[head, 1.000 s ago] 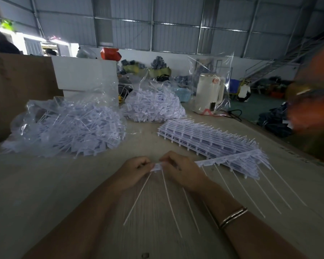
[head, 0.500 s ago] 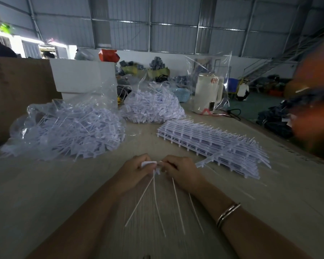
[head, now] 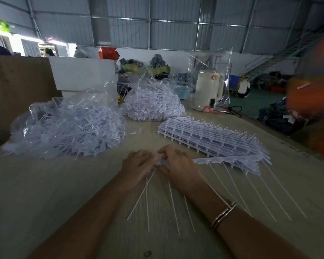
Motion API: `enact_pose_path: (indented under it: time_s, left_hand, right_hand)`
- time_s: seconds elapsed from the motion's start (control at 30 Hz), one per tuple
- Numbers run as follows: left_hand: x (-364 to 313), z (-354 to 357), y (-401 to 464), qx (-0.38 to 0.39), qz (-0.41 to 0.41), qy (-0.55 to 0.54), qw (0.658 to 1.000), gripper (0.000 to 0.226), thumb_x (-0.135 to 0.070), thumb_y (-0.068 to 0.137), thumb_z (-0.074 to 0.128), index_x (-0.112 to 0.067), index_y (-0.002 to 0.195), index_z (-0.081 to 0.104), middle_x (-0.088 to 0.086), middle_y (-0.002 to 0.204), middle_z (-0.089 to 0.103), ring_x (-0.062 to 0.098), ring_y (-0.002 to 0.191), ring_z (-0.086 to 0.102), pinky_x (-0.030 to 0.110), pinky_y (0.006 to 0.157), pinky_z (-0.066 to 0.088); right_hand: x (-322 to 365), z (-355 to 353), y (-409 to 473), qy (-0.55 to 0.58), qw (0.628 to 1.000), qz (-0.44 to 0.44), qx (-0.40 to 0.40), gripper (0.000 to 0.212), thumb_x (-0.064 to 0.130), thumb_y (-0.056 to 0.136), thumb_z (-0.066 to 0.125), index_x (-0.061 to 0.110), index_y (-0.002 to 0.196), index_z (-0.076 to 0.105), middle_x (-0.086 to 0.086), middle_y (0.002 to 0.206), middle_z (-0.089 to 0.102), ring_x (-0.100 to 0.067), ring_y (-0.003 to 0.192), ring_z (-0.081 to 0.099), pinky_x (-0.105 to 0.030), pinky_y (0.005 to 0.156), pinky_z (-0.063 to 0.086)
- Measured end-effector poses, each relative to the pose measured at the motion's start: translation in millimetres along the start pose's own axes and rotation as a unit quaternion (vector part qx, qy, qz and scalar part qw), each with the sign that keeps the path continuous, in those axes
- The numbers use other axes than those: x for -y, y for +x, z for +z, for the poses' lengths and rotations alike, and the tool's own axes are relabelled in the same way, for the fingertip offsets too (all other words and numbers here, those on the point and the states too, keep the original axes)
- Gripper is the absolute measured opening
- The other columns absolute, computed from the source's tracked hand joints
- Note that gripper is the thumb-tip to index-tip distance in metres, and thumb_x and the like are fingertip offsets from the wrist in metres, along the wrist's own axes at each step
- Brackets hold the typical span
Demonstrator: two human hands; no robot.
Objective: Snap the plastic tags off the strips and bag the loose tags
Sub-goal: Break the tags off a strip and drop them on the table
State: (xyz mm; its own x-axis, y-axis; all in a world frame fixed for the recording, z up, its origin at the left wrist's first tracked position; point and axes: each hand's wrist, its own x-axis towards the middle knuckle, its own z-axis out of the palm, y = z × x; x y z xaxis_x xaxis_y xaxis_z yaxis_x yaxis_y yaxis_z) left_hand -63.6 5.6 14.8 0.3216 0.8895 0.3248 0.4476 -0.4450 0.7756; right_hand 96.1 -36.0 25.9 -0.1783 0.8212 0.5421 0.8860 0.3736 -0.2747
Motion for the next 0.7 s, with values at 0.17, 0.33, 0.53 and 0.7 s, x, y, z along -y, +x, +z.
enact_pose_path:
  time_s: [0.17, 0.33, 0.53, 0.7]
  left_hand:
    - [1.6, -2.1, 6.4, 0.007, 0.015, -0.012, 1.000, 0.017, -0.017, 0.091, 0.059, -0.008, 0.080, 0.068, 0.014, 0.088, 0.068, 0.027, 0.088, 0.062, 0.041, 0.085, 0.047]
    - [3.6, -1.1, 9.6, -0.003, -0.041, 0.021, 0.999, 0.027, -0.036, 0.081, 0.051, -0.020, 0.061, 0.059, 0.008, 0.076, 0.068, 0.021, 0.074, 0.062, 0.031, 0.071, 0.044]
    - [3.3, -2.4, 7.1, 0.000, -0.016, 0.012, 1.000, 0.032, -0.011, 0.091, 0.053, -0.020, 0.060, 0.055, -0.001, 0.061, 0.059, 0.009, 0.059, 0.052, 0.024, 0.059, 0.036]
    - [1.3, -4.3, 4.8, 0.011, -0.014, -0.042, 0.999, 0.027, -0.007, 0.093, 0.050, 0.001, 0.068, 0.053, 0.015, 0.068, 0.052, 0.016, 0.066, 0.047, 0.030, 0.063, 0.031]
  right_hand:
    - [21.8, -9.4, -9.0, 0.105, 0.994, 0.031, -0.011, 0.057, 0.029, 0.088, 0.061, 0.017, 0.137, 0.037, 0.000, 0.134, 0.049, -0.014, 0.125, 0.041, -0.025, 0.103, 0.031]
    - [51.0, -34.2, -12.7, 0.459, 0.886, 0.058, -0.038, 0.039, 0.026, 0.086, 0.059, 0.041, 0.119, 0.044, 0.023, 0.128, 0.047, 0.008, 0.122, 0.040, -0.006, 0.093, 0.037]
    - [7.4, -31.1, -4.1, -0.048, 0.996, 0.045, 0.062, 0.037, 0.025, 0.091, 0.053, 0.023, 0.127, 0.049, 0.002, 0.130, 0.051, -0.015, 0.118, 0.047, -0.030, 0.098, 0.036]
    - [-8.0, -6.0, -3.4, -0.072, 0.988, 0.048, 0.127, 0.033, 0.041, 0.091, 0.049, 0.025, 0.120, 0.052, -0.001, 0.115, 0.059, -0.019, 0.100, 0.056, -0.032, 0.087, 0.041]
